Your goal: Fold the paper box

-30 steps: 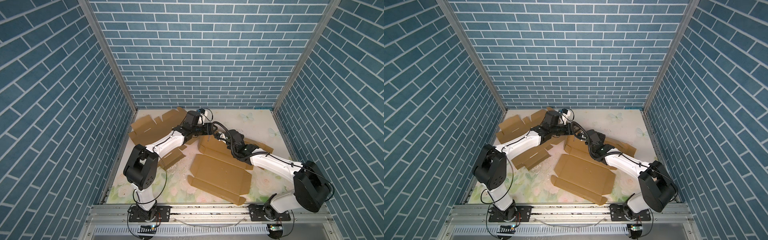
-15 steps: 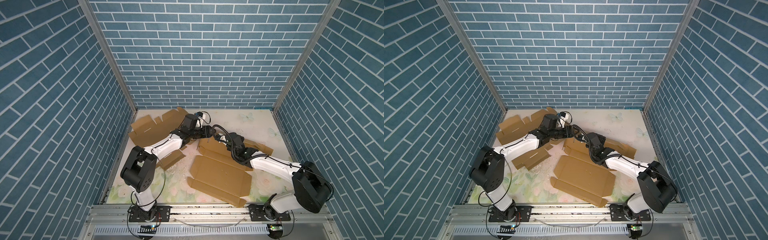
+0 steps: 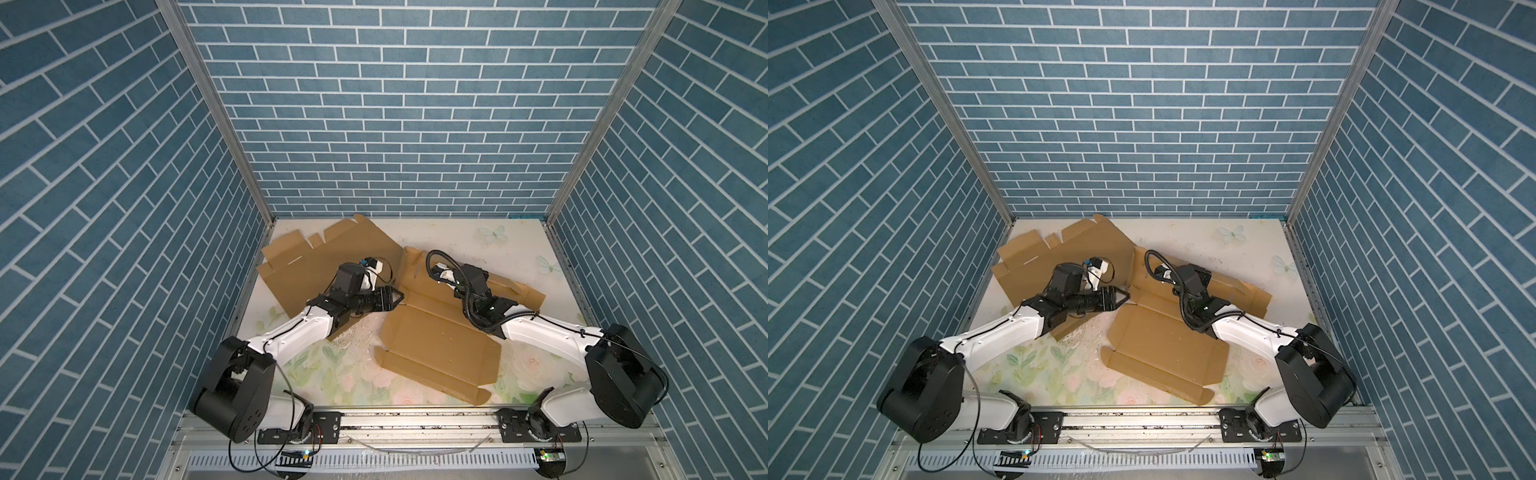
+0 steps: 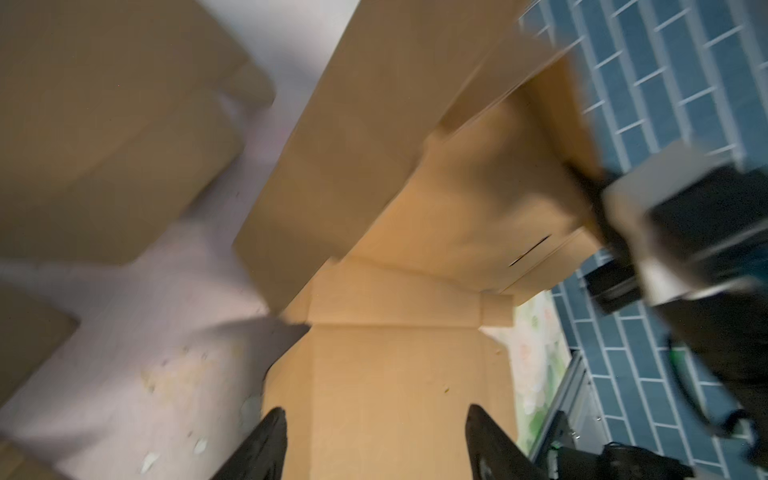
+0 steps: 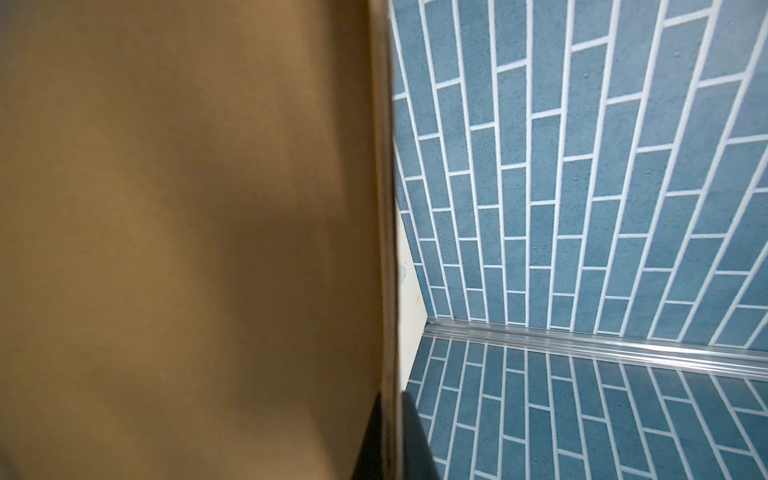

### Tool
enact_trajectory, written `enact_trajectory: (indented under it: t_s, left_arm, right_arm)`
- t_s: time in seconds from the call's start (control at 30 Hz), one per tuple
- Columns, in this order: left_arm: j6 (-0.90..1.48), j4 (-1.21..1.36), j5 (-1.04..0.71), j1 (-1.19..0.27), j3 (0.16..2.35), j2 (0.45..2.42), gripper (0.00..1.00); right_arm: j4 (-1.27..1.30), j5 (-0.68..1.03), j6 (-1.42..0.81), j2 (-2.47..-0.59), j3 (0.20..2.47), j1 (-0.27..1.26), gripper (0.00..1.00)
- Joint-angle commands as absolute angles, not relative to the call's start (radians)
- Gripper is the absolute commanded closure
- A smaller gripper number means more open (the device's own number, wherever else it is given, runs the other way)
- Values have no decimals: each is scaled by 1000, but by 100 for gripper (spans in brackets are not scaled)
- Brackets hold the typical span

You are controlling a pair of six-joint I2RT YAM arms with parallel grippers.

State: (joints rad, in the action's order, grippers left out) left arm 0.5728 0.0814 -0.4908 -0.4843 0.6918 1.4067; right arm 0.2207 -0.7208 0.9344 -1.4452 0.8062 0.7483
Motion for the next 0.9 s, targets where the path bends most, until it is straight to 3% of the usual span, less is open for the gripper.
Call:
enact_trajectory:
  t_s: [0.0,0.37,0.87]
  left_arm:
    - [562,192,-404,-521,671,1444,27]
    - [457,336,-249,-584,735,1604,25]
    - [474,345,-297,-677,840,1703,32]
  right_arm:
    - [269,-735,951,-1427,787,753,100]
    - [256,-726,925,-1419,784,752,100]
    - [247,-721,887,-1427,784,756,100]
